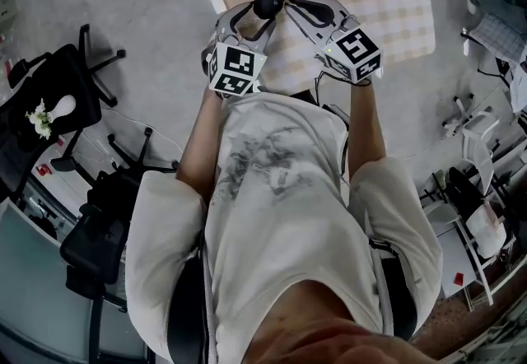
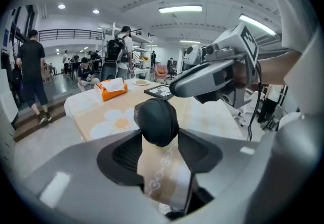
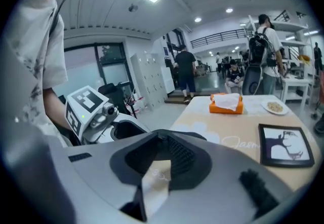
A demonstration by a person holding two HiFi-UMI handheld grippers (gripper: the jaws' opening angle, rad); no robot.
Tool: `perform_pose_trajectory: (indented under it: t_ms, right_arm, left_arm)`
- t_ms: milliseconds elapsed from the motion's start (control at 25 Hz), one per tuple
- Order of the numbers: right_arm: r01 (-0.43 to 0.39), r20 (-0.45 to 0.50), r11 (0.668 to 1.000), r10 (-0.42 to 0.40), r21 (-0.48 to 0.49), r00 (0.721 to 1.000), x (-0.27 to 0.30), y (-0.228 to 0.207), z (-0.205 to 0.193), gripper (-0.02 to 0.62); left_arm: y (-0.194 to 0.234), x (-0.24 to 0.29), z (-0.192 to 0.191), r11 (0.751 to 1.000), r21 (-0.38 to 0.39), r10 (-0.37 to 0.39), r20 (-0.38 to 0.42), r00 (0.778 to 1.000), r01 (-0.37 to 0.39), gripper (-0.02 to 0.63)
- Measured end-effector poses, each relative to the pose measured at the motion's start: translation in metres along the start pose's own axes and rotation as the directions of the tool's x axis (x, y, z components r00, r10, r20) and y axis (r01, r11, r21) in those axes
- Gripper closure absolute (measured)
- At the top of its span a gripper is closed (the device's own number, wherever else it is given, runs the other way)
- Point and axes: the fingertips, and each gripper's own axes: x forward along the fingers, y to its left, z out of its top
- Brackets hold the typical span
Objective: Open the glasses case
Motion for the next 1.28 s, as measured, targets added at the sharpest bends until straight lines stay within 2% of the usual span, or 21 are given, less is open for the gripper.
perform_pose_trajectory:
  t_ms: [40, 80, 200, 360, 440, 480, 800, 880, 1040, 1200, 1280]
  right_arm:
    - [-0.011, -0.012, 1.000, 0.011, -0.028, 1.000, -0.001, 0.000, 0.001, 0.508]
    - [-0.023, -0.028, 0.998, 0.021, -0.054, 0.999, -0.001, -0.001, 0.001, 0.492]
    - [-0.050, -0.078, 0.992, 0.041, -0.119, 0.996, 0.010, 0.006, -0.002, 0.488]
    - [-0.102, -0.122, 0.982, 0.083, -0.159, 0.989, 0.025, 0.016, -0.006, 0.492]
    - [-0.117, -0.135, 0.979, 0.094, -0.169, 0.986, 0.025, 0.017, -0.006, 0.554]
    - [-0.116, -0.143, 0.978, 0.091, -0.174, 0.986, 0.026, 0.017, -0.006, 0.558]
    - [-0.095, -0.163, 0.978, 0.064, -0.187, 0.985, 0.020, 0.011, -0.002, 0.561]
    - [-0.087, -0.165, 0.972, 0.051, -0.218, 0.985, 0.015, 0.006, -0.001, 0.561]
    - [-0.076, -0.180, 0.955, 0.024, -0.288, 0.983, 0.029, 0.020, -0.003, 0.560]
    - [-0.068, -0.205, 0.926, -0.010, -0.372, 0.979, 0.032, 0.024, -0.001, 0.561]
    - [-0.075, -0.208, 0.926, -0.003, -0.369, 0.978, 0.027, 0.020, -0.001, 0.561]
  left_arm:
    - [-0.001, 0.002, 0.003, 1.000, 0.000, -0.002, 0.000, 1.000, 0.002, 0.374]
    - [-0.002, 0.005, 0.006, 1.000, 0.000, -0.004, 0.000, 1.000, 0.004, 0.374]
    - [-0.001, 0.003, 0.003, 1.000, -0.005, -0.014, 0.003, 1.000, 0.014, 0.374]
    - [0.004, -0.003, -0.006, 1.000, -0.013, -0.020, -0.006, 1.000, 0.020, 0.374]
    - [0.005, -0.003, -0.005, 1.000, -0.013, -0.022, -0.007, 1.000, 0.022, 0.374]
    - [0.006, -0.003, -0.005, 1.000, -0.011, -0.024, -0.007, 1.000, 0.024, 0.374]
    - [0.005, -0.001, 0.002, 0.999, -0.009, -0.043, 0.004, 0.999, 0.043, 0.373]
    - [0.003, 0.003, 0.008, 0.999, -0.007, -0.045, 0.004, 0.999, 0.045, 0.373]
    - [0.009, -0.008, -0.003, 0.999, -0.010, -0.043, 0.005, 0.999, 0.044, 0.373]
    - [0.011, -0.011, -0.007, 0.999, -0.014, -0.049, 0.004, 0.999, 0.049, 0.373]
    - [0.008, -0.008, -0.002, 0.998, -0.015, -0.053, 0.006, 0.999, 0.053, 0.373]
